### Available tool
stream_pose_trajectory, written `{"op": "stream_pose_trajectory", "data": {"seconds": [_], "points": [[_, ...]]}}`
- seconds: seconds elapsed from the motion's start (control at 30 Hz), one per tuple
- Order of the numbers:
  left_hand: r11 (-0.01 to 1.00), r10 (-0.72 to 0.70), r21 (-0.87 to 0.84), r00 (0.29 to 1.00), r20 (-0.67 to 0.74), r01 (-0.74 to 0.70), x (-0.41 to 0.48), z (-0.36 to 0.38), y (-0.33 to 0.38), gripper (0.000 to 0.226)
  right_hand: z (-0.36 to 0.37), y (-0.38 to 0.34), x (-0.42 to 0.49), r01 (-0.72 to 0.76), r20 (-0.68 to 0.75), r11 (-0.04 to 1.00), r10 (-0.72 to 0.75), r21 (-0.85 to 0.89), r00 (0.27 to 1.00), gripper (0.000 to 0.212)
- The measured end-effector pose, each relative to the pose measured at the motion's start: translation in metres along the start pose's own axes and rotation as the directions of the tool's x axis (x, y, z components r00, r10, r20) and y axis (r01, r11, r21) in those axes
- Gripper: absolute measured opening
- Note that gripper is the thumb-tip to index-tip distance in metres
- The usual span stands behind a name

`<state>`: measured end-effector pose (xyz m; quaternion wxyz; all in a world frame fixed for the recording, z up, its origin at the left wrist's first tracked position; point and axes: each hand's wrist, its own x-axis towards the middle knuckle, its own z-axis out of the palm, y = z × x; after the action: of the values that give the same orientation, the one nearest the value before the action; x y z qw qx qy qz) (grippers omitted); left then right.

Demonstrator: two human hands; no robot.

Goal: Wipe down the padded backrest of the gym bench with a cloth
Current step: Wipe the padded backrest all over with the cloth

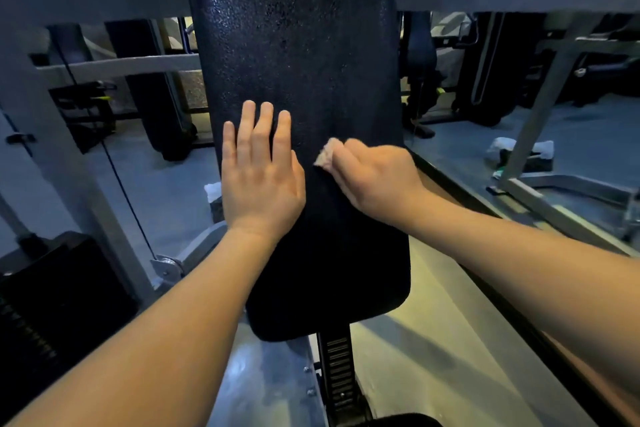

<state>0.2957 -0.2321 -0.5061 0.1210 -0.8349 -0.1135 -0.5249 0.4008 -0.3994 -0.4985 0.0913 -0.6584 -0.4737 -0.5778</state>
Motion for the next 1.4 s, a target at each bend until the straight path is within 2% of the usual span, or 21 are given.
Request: {"op": "stream_pose_trajectory", "data": {"seconds": [0.07, 0.1, 0.13, 0.2, 0.27, 0.3, 0.37, 0.43, 0.5, 0.57, 0.6, 0.63, 0.7, 0.77, 0.9, 1.03, 1.1, 1.17, 1.23, 1.33, 1.4], "points": [[1.0, 0.004, 0.012, 1.0, 0.005, -0.004, -0.001, -0.001, 0.0, 0.054, -0.004, 0.012, -0.005, 0.201, 0.039, 0.98, -0.201, 0.014, 0.979, 0.023], [1.0, 0.002, 0.013, 1.0, 0.007, -0.002, -0.001, -0.002, 0.001, 0.054, -0.003, 0.022, 0.004, 0.241, 0.05, 0.97, -0.24, -0.013, 0.969, 0.02], [1.0, 0.002, 0.013, 1.0, 0.006, -0.002, -0.001, -0.002, 0.001, 0.054, -0.002, 0.035, 0.018, 0.207, 0.034, 0.976, -0.205, -0.06, 0.978, 0.019], [1.0, 0.003, 0.012, 1.0, 0.011, -0.003, -0.001, -0.002, 0.001, 0.054, -0.003, 0.06, 0.049, -0.053, -0.066, 0.987, 0.043, -0.151, 0.997, 0.022], [1.0, -0.002, 0.011, 1.0, 0.015, 0.001, -0.001, -0.002, 0.0, 0.055, -0.005, 0.069, 0.068, -0.336, -0.161, 0.926, 0.31, -0.173, 0.937, 0.023], [1.0, -0.003, 0.01, 1.0, 0.015, 0.003, -0.001, -0.003, 0.0, 0.055, -0.002, 0.064, 0.066, -0.405, -0.178, 0.899, 0.376, -0.168, 0.909, 0.022], [1.0, 0.003, 0.005, 1.0, 0.019, -0.003, -0.002, -0.003, 0.001, 0.055, 0.002, 0.039, 0.047, -0.43, -0.16, 0.894, 0.41, -0.123, 0.898, 0.02], [1.0, 0.004, 0.001, 1.0, 0.019, -0.004, -0.003, -0.003, 0.001, 0.056, -0.002, 0.009, 0.01, -0.332, -0.047, 0.942, 0.33, -0.041, 0.943, 0.027], [1.0, 0.004, -0.006, 1.0, 0.021, -0.004, -0.004, -0.003, 0.0, 0.056, -0.014, -0.01, -0.032, -0.092, 0.07, 0.995, 0.089, 0.035, 0.994, 0.034], [1.0, 0.007, 0.0, 1.0, 0.008, -0.007, -0.004, -0.003, 0.0, 0.056, -0.022, 0.0, -0.048, 0.139, 0.161, 0.987, -0.151, 0.079, 0.975, 0.03], [1.0, 0.007, 0.003, 1.0, 0.003, -0.007, -0.004, -0.003, 0.0, 0.056, -0.023, 0.014, -0.042, 0.178, 0.192, 0.982, -0.187, 0.064, 0.963, 0.026], [1.0, 0.006, 0.001, 1.0, 0.0, -0.006, -0.004, -0.003, 0.0, 0.056, -0.022, 0.029, -0.028, 0.137, 0.196, 0.99, -0.138, 0.015, 0.971, 0.023], [1.0, 0.004, -0.006, 1.0, 0.004, -0.004, -0.004, -0.003, 0.001, 0.056, -0.019, 0.059, 0.007, -0.143, 0.087, 0.985, 0.152, -0.099, 0.985, 0.022], [1.0, -0.001, -0.005, 1.0, 0.017, 0.001, -0.005, -0.002, 0.0, 0.056, -0.018, 0.072, 0.028, -0.381, 0.002, 0.911, 0.386, -0.159, 0.922, 0.026], [1.0, -0.006, -0.006, 0.999, 0.038, 0.006, -0.01, -0.004, 0.001, 0.055, -0.01, 0.04, 0.005, -0.574, 0.091, 0.818, 0.575, -0.035, 0.813, 0.034], [0.999, -0.034, -0.003, 0.997, 0.063, 0.034, -0.012, -0.006, 0.006, 0.055, -0.017, -0.012, -0.066, -0.602, 0.144, 0.797, 0.591, 0.049, 0.794, 0.017], [0.997, -0.072, -0.032, 0.994, 0.085, 0.075, -0.018, -0.01, 0.015, 0.057, -0.024, -0.038, -0.102, -0.608, 0.238, 0.793, 0.581, 0.051, 0.778, 0.019], [0.996, -0.053, -0.07, 0.993, 0.101, 0.061, -0.033, -0.011, 0.022, 0.056, -0.032, -0.046, -0.117, -0.641, 0.287, 0.765, 0.601, 0.066, 0.746, 0.02], [0.998, 0.005, -0.059, 0.995, 0.102, 0.001, -0.047, -0.008, 0.024, 0.055, -0.03, -0.037, -0.103, -0.706, 0.219, 0.704, 0.679, 0.076, 0.7, 0.02], [0.999, 0.032, -0.006, 0.996, 0.08, -0.031, -0.051, -0.001, 0.021, 0.053, -0.02, -0.019, -0.066, -0.81, 0.114, 0.566, 0.804, 0.156, 0.584, 0.023], [0.999, 0.035, -0.001, 0.997, 0.062, -0.035, -0.052, 0.0, 0.023, 0.052, -0.014, -0.027, -0.07, -0.795, 0.078, 0.59, 0.794, 0.142, 0.603, 0.02]]}}
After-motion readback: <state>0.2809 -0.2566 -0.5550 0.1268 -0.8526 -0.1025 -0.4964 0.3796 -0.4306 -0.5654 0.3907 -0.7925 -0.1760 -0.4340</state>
